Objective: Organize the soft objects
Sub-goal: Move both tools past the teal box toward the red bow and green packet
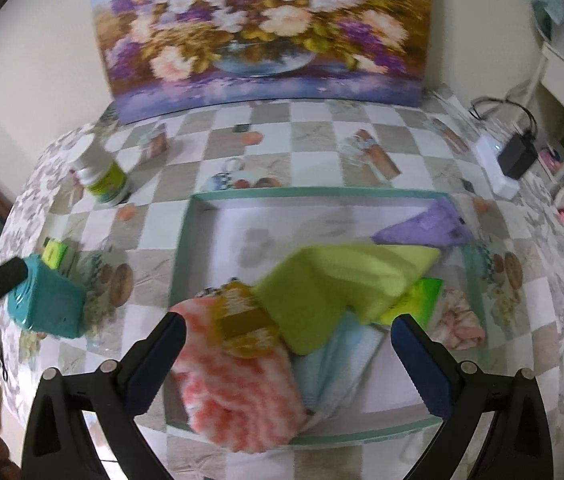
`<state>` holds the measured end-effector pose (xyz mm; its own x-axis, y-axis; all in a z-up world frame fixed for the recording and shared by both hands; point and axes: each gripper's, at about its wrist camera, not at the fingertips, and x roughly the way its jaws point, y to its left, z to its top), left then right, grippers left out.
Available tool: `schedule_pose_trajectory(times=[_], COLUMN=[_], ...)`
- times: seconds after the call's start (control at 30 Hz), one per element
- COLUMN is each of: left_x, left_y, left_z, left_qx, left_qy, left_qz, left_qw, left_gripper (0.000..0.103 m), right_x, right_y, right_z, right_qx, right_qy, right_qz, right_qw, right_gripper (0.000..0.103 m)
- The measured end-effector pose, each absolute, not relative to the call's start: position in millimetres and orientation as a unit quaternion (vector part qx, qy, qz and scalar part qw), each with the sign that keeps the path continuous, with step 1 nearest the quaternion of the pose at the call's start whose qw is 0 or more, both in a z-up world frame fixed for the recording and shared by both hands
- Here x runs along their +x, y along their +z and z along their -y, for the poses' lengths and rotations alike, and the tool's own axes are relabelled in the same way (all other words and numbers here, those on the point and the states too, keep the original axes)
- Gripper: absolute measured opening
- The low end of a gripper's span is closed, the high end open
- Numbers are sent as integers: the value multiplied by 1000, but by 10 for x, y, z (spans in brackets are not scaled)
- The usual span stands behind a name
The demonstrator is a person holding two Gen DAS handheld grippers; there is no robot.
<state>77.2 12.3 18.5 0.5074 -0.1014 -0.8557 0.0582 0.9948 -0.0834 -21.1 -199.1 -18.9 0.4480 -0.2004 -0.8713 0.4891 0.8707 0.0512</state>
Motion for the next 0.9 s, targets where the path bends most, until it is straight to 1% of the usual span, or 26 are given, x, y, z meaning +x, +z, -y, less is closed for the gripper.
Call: schedule_pose_trajectory(times=[0.2, 0.47, 0.73, 0.9], left_x=[894, 1061, 1139, 1184], left_y=[216, 85, -80, -127], left_z=[-456, -904, -1053, -1128], left_qx=[-30, -42, -55, -56], left_qy=[-26, 5, -8, -23], left_qz=[-492, -509, -532, -532], left_qw=[870, 860, 845, 845], left_gripper=[103, 103, 103, 103], right_x=[-67, 48, 129, 187], right_y=[-240, -277, -259, -199], right_z=[1615, 1293, 1127, 1095], right_qx=[124, 106, 122, 134], right_qy=[-164, -136, -118, -116], right_qz=[-494, -498, -494, -489], right_qw=[845, 850, 853, 854], right_gripper=[103, 103, 103, 103])
